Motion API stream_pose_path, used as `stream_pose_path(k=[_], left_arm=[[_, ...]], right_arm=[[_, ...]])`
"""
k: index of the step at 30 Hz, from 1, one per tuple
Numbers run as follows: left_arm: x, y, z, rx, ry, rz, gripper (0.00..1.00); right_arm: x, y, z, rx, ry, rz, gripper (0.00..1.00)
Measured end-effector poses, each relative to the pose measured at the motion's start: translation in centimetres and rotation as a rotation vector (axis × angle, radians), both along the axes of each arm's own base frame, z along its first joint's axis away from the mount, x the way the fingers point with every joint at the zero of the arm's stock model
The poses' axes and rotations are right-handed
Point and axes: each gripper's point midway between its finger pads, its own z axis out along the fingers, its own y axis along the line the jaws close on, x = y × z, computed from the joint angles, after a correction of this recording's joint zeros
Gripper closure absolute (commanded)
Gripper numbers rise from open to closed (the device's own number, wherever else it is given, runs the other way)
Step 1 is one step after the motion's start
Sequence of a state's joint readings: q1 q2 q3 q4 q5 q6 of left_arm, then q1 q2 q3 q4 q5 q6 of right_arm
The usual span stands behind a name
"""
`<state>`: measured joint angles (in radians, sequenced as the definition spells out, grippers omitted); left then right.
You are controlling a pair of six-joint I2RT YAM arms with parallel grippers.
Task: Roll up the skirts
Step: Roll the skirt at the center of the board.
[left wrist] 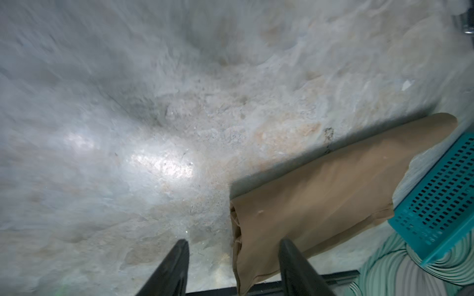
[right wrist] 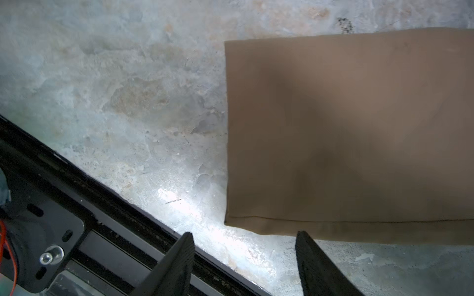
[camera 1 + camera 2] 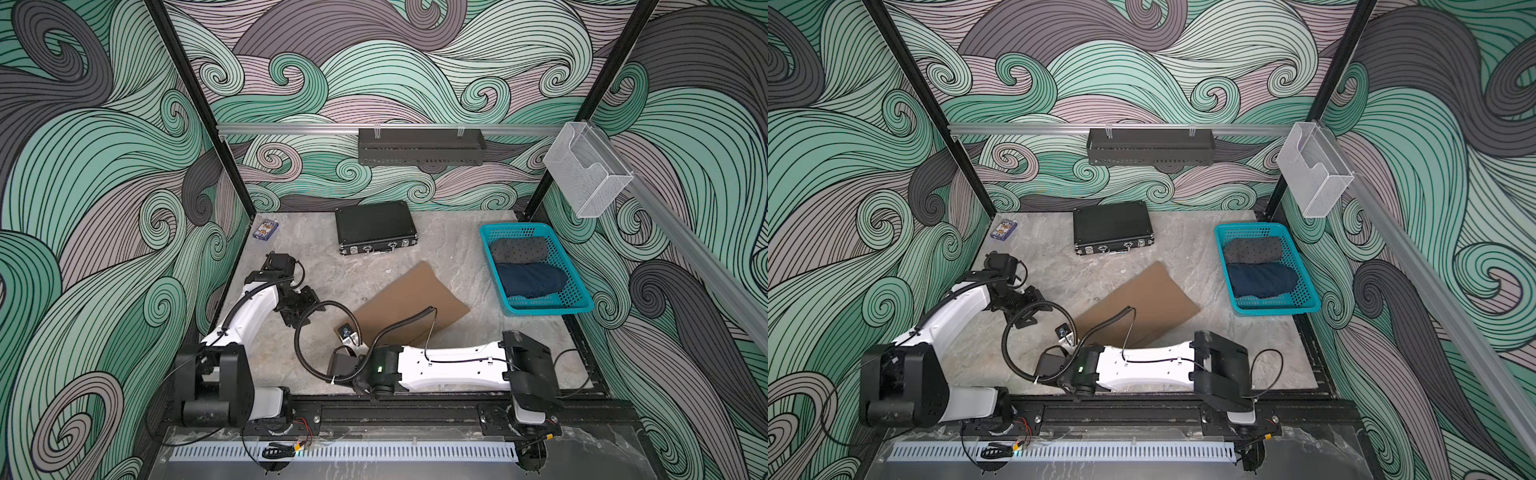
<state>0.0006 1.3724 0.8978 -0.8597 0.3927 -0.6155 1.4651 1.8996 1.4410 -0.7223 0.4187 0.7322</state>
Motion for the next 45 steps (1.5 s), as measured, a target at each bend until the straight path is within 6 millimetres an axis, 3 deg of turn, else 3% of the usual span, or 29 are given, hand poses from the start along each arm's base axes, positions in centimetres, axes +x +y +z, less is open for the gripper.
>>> stream_pose_path(k=[3, 8, 13, 19, 23, 30, 37, 45], left_arm=[[-0.7, -0.6, -1.6, -0.066, 0.058, 0.021, 0.52], [-0.3, -0.3, -2.1, -0.111, 0.056, 0.081, 0.45], [-0.5, 0.0, -2.9, -0.125, 0.040, 0.136, 0.39], [-1.2, -0.6, -4.8, -0.182, 0.044, 0.187, 0.33], [-1.5, -1.1, -5.2, -0.213, 0.015, 0.192, 0.31], [-2.1, -2.2, -4.9, -0.245, -0.065, 0.168, 0.29], [-2.1, -4.6, -4.9, -0.342, -0.122, 0.132, 0.27], [-1.5, -5.5, -5.1, -0.338, -0.160, 0.114, 0.37]], right_arm=[[0.0, 0.4, -1.5, -0.067, 0.002, 0.015, 0.30], [0.0, -0.1, -4.1, -0.178, 0.010, 0.039, 0.26], [0.2, -0.4, -6.4, -0.262, 0.015, 0.066, 0.32], [2.2, -0.4, -6.9, -0.260, 0.034, 0.059, 0.73], [2.5, -0.3, -7.4, -0.221, 0.041, 0.084, 0.90], [1.8, -1.0, -7.0, -0.098, 0.102, 0.140, 0.99], [0.2, -1.7, -6.9, 0.003, 0.211, 0.211, 1.00], [-1.0, -1.6, -6.6, 0.087, 0.306, 0.275, 1.00]])
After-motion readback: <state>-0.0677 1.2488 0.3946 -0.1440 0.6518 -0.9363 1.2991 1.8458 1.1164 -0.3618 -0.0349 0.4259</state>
